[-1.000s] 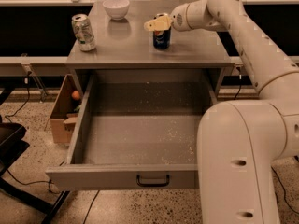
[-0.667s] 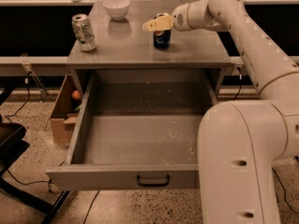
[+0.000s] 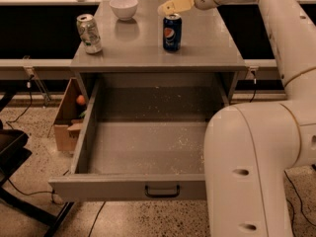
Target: Pick pepsi can from top drawer and place on counter
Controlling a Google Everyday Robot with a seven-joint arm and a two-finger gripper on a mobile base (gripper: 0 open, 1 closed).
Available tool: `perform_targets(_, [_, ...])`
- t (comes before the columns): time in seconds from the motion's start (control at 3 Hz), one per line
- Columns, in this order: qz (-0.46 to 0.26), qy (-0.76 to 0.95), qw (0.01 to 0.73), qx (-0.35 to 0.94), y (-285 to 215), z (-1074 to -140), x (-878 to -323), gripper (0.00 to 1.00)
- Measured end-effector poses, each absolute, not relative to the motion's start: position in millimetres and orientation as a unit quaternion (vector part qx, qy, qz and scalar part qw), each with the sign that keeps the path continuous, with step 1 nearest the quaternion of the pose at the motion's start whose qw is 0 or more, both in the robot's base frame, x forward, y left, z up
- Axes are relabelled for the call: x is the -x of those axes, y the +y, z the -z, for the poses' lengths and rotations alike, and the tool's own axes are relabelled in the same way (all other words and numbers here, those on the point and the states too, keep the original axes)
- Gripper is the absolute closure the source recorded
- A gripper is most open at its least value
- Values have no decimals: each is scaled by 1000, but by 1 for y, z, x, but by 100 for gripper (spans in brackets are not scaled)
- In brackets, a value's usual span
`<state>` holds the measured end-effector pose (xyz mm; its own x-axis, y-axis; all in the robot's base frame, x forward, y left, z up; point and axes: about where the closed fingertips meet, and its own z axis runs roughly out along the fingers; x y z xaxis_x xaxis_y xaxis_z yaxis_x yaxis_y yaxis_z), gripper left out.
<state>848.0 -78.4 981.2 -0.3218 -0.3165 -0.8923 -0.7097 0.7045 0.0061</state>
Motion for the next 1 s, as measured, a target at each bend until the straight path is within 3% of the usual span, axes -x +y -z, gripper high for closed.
perform_targets(0.67, [-66,842,494,206,-203,-1086,-787,0])
perform_targets(1.0, [-8,849,509,139,-240,-1132,-748,0])
